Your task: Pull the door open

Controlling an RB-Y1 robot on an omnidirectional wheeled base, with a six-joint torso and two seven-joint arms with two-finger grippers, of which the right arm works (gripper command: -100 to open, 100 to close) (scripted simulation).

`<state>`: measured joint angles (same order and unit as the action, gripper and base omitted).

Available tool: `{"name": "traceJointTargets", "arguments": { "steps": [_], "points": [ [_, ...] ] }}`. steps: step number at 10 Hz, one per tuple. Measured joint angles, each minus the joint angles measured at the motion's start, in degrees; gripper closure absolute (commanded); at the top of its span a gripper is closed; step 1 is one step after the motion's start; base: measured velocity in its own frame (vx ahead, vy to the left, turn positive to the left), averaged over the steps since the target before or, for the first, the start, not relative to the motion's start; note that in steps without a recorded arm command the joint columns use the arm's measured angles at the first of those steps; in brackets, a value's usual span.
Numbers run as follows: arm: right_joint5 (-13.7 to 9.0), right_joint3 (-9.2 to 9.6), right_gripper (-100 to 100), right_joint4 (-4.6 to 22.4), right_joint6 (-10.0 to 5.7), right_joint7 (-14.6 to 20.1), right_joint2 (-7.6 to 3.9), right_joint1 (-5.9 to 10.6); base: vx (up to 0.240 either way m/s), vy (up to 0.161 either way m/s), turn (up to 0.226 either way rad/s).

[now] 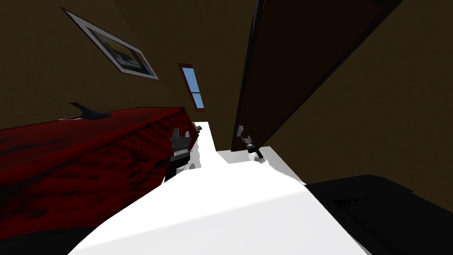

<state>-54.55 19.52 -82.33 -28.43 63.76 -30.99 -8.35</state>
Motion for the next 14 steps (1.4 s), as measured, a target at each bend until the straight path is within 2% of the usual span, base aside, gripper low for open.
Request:
{"name": "traceJointTargets", "arguments": {
  "steps": [2, 3, 6, 9, 10, 14],
  "points": [
    [-1.7, 0.77, -100, 1.4, -0.14, 2.1, -1.28, 0.53, 0.09, -0.045, 0.053],
    [-1.8, 0.82, -100, 1.5, -0.22, 2.3, -1.37, 0.57, 0.109, -0.004, 0.077],
    [-2.1, -0.19, -100, 3.3, -0.66, 3.3, -1.72, 0.85, 0.208, -0.019, 0.141],
    [-2.7, -1.68, -100, 4.9, -0.43, 4.1, -2.3, 1.45, 0.145, -0.018, 0.077],
    [-2.7, -1.73, 100, 5.0, -0.44, 4.2, -2.34, 1.49, -0.006, 0.0, -0.012],
    [-2.7, -1.62, 100, 5.0, -0.26, 4.1, -2.34, 1.4, -0.017, 0.001, 0.001]
  ]
}}
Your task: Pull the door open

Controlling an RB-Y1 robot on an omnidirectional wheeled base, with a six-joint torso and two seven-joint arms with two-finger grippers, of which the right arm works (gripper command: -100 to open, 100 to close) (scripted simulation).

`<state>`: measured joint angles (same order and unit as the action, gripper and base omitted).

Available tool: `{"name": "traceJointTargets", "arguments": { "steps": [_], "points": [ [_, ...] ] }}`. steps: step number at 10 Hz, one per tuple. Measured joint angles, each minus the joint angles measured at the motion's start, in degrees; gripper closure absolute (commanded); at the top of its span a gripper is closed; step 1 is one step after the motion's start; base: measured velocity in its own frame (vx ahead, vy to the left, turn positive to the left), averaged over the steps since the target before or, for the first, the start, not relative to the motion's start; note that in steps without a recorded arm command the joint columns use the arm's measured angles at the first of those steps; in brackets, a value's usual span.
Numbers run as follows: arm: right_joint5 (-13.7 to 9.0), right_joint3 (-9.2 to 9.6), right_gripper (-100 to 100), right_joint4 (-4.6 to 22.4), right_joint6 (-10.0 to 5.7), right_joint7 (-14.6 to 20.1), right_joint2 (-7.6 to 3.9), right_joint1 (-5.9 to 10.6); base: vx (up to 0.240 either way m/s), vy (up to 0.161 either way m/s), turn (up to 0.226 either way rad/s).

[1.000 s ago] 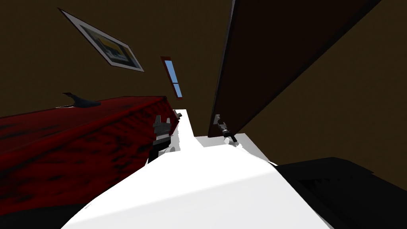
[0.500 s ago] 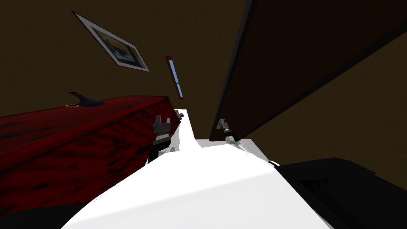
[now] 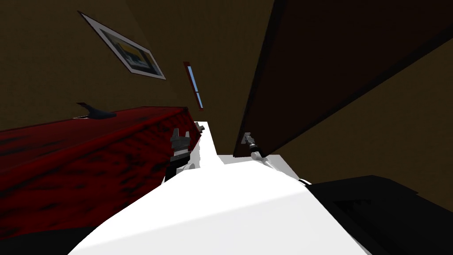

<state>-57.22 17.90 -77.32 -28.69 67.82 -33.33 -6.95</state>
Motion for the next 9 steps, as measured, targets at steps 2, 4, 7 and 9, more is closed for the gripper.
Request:
{"name": "traceJointTargets", "arguments": {
  "steps": [2, 4, 7, 9],
  "points": [
    [0.0, 0.04, 100, 0.0, 0.03, 0.0, 0.02, -0.03, -0.062, -0.026, 0.066],
    [0.2, 0.48, 100, -0.1, -0.56, 1.0, -0.99, -0.06, -0.179, -0.085, 0.16],
    [0.7, 1.99, 100, -0.2, -1.6, 2.9, -2.57, -0.62, -0.21, -0.085, 0.162],
    [1.0, 3.3, 100, -0.2, -2.43, 4.7, -3.92, -1.1, -0.214, -0.106, 0.198]
  ]
}}
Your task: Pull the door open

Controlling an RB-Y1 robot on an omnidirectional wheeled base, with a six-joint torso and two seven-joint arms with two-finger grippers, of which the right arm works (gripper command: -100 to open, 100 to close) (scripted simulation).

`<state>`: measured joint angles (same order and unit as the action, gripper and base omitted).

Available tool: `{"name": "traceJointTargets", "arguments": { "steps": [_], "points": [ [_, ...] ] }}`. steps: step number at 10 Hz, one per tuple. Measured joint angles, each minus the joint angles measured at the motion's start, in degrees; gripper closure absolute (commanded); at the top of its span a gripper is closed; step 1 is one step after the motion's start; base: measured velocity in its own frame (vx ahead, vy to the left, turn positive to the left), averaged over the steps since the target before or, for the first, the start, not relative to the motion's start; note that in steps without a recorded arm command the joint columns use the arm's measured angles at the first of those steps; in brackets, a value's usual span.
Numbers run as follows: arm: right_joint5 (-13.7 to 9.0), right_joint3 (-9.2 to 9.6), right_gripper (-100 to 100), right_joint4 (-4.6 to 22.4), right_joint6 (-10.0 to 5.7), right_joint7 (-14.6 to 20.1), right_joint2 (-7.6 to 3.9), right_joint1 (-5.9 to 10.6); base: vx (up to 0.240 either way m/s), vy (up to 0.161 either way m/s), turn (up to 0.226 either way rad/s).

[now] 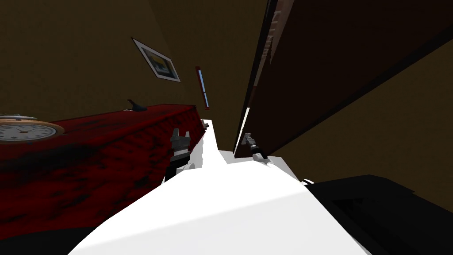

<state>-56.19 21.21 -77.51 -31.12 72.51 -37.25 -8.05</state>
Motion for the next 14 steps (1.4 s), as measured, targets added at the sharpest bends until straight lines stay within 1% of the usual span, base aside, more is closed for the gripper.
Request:
{"name": "traceJointTargets", "arguments": {
  "steps": [3, 4, 5, 7, 8, 9, 13, 14],
  "points": [
    [0.4, 1.38, 100, -0.5, -1.28, 2.2, -1.94, -0.46, -0.217, -0.079, 0.154],
    [0.6, 1.84, 100, -0.5, -1.67, 2.9, -2.48, -0.58, -0.099, -0.036, 0.04],
    [0.7, 2.07, 100, -0.5, -1.61, 3.0, -2.45, -0.71, -0.133, -0.021, 0.109],
    [0.9, 2.61, 100, -0.5, -2.39, 4.0, -3.62, -0.82, -0.219, -0.055, 0.133],
    [1.2, 3.07, 100, -0.4, -2.94, 4.6, -4.15, -0.79, -0.211, -0.123, 0.146],
    [1.3, 3.53, 100, -0.9, -3.27, 5.1, -4.65, -1.29, -0.228, -0.113, 0.157],
    [2.3, 6.17, 100, -1.6, -5.12, 7.9, -7.25, -1.9, -0.245, -0.115, 0.151],
    [2.6, 6.75, 100, -1.8, -5.57, 8.5, -7.86, -2.19, -0.093, -0.034, 0.031]
  ]
}}
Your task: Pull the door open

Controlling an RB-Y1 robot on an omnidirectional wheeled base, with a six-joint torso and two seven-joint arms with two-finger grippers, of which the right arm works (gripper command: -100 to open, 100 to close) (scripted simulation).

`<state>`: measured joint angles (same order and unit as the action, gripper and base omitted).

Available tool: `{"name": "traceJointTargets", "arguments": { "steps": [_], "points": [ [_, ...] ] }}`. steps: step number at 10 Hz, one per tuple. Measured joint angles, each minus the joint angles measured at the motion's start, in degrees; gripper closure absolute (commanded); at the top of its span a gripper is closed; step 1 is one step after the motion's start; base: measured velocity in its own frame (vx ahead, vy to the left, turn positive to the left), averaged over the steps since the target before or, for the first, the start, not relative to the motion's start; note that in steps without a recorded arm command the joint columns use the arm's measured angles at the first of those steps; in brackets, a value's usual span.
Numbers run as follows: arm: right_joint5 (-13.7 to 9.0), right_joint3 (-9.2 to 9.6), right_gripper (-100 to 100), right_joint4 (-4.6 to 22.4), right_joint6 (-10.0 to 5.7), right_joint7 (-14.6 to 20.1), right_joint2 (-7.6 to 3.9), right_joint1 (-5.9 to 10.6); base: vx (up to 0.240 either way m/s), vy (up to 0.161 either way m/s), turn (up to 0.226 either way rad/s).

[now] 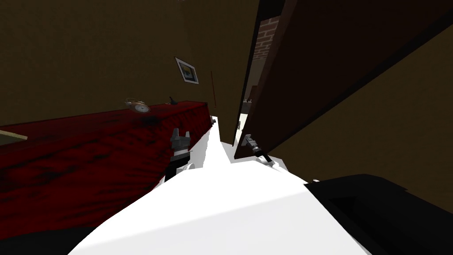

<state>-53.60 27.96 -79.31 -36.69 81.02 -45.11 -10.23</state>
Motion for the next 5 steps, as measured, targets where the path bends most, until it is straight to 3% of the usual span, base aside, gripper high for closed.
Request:
{"name": "traceJointTargets", "arguments": {
  "steps": [1, 5],
  "points": [
    [0.1, 0.27, 100, 0.0, 0.03, 0.1, 0.02, -0.17, -0.183, -0.043, 0.174],
    [1.5, 2.32, 100, 0.2, -2.8, 3.2, -2.83, -0.71, -0.225, -0.101, 0.133]
  ]
}}
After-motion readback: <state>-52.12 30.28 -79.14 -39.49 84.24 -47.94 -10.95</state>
